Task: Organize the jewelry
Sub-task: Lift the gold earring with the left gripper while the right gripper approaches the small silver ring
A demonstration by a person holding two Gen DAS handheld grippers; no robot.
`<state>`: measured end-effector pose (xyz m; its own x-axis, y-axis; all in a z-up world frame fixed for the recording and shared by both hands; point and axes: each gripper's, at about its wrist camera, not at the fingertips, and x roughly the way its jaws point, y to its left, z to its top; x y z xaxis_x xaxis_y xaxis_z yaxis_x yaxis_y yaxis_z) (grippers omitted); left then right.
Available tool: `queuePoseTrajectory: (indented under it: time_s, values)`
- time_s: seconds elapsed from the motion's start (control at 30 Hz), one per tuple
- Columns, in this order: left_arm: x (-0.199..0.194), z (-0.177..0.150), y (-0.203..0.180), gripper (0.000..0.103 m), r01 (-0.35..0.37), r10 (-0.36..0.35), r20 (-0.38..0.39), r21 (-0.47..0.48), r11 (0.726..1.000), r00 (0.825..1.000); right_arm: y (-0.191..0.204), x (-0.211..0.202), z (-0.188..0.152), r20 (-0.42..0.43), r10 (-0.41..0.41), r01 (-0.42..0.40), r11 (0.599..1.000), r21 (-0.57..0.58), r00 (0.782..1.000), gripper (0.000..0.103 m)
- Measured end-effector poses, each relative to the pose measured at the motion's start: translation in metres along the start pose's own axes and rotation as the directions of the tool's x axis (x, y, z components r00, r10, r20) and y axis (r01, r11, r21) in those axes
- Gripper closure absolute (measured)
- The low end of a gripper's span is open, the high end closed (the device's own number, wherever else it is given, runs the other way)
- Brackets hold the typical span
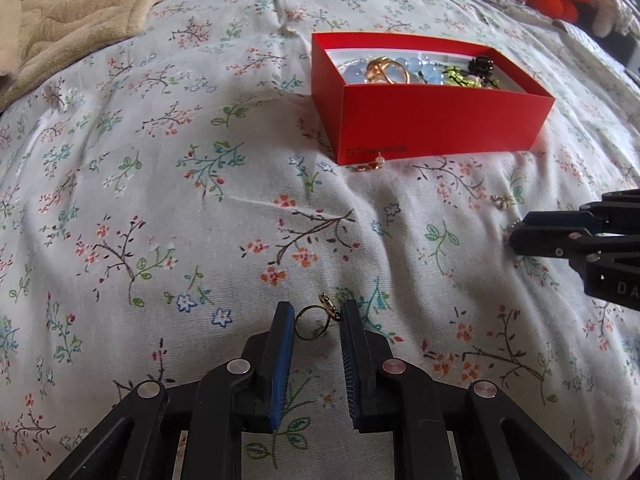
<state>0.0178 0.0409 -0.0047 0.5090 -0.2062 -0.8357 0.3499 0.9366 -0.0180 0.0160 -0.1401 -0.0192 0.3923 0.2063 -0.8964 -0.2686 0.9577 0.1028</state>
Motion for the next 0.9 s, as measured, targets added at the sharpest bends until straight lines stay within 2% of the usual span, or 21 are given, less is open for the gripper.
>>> queuePoseTrajectory:
  time_s: [0.2, 0.77, 0.8, 0.87, 0.9]
  values:
    - [-0.003, -0.001, 0.010, 0.085, 0.009, -0.009, -0.011, -0.038, 0.999, 1.000, 0.000, -0.003, 0.001, 0.005, 0.008, -0.008, 1.000, 0.000, 1.000, 0.097]
    - [-0.002, -0.003, 0.011, 0.085, 0.020, -0.020, -0.019, -0.044, 0.999, 1.000, -0.007, -0.031, -0.003, 0.056, 0.027, -0.027, 1.000, -0.007, 0.998, 0.096]
    - [-0.002, -0.003, 0.011, 0.085, 0.020, -0.021, -0.019, -0.044, 0.999, 1.000, -0.010, -0.030, -0.003, 0.047, 0.032, -0.031, 1.000, -0.003, 0.998, 0.094]
    - [-0.002, -0.003, 0.011, 0.085, 0.020, -0.021, -0.022, -0.044, 0.999, 1.000, -0.013, -0.027, -0.005, 0.022, 0.032, -0.032, 0.999, 0.005, 0.999, 0.077]
    - [-0.001, -0.003, 0.011, 0.085, 0.020, -0.021, -0.022, -0.044, 0.999, 1.000, -0.014, -0.025, -0.007, 0.015, 0.025, -0.025, 1.000, 0.006, 1.000, 0.057]
